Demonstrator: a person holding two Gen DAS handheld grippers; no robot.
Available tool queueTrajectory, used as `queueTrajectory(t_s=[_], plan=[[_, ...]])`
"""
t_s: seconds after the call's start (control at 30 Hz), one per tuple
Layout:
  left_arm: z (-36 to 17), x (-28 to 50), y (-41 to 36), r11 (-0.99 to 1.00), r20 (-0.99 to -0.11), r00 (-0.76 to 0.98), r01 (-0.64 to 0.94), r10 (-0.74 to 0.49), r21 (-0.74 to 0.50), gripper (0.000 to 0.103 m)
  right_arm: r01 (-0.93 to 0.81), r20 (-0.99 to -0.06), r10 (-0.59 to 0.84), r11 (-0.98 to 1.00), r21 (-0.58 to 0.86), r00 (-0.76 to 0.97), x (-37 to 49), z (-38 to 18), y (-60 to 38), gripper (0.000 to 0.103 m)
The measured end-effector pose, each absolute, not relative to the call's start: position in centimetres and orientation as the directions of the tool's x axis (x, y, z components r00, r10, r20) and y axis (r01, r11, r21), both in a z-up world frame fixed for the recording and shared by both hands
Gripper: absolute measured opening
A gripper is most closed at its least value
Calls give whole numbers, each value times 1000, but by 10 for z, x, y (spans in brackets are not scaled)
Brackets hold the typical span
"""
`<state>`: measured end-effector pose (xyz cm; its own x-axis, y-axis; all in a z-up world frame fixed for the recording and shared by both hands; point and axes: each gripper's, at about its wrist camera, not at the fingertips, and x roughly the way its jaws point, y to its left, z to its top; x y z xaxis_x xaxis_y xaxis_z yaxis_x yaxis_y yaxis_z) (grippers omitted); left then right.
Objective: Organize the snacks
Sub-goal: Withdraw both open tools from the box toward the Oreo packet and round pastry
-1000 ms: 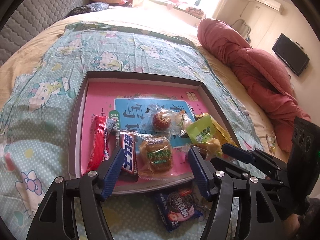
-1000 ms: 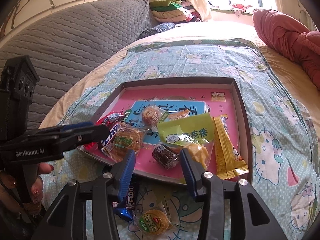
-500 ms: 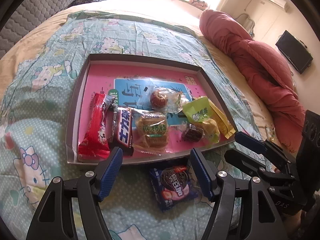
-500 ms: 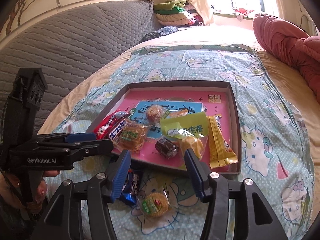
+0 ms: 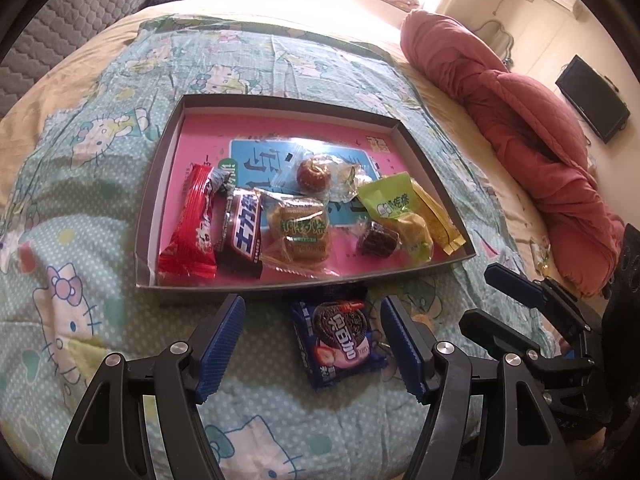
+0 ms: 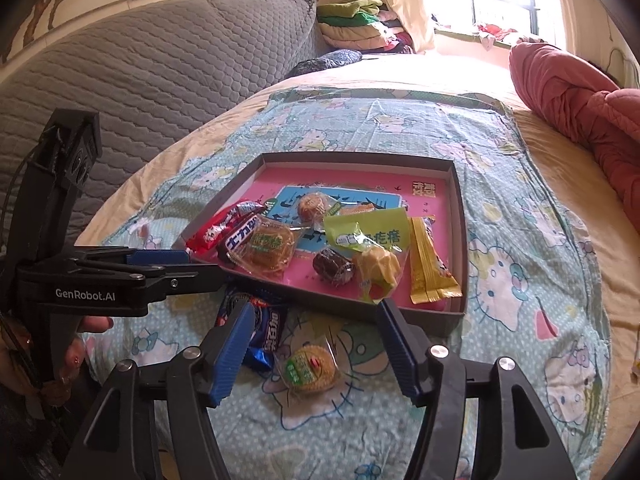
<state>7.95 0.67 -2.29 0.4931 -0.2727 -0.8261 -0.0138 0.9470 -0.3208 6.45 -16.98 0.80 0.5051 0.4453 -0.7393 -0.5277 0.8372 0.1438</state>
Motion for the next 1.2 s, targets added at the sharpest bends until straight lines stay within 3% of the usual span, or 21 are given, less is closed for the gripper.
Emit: queueTrajectory(t_s=[0.77, 1.2], plan=[[-40, 67, -15, 946, -869, 407, -30, -283, -322, 72, -586, -833, 315, 810, -13, 454, 40, -14, -155, 68], [-58, 82, -20, 939, -874, 387, -53, -296, -341, 72, -582, -860, 280, 813, -23, 426, 48, -31, -151, 69]])
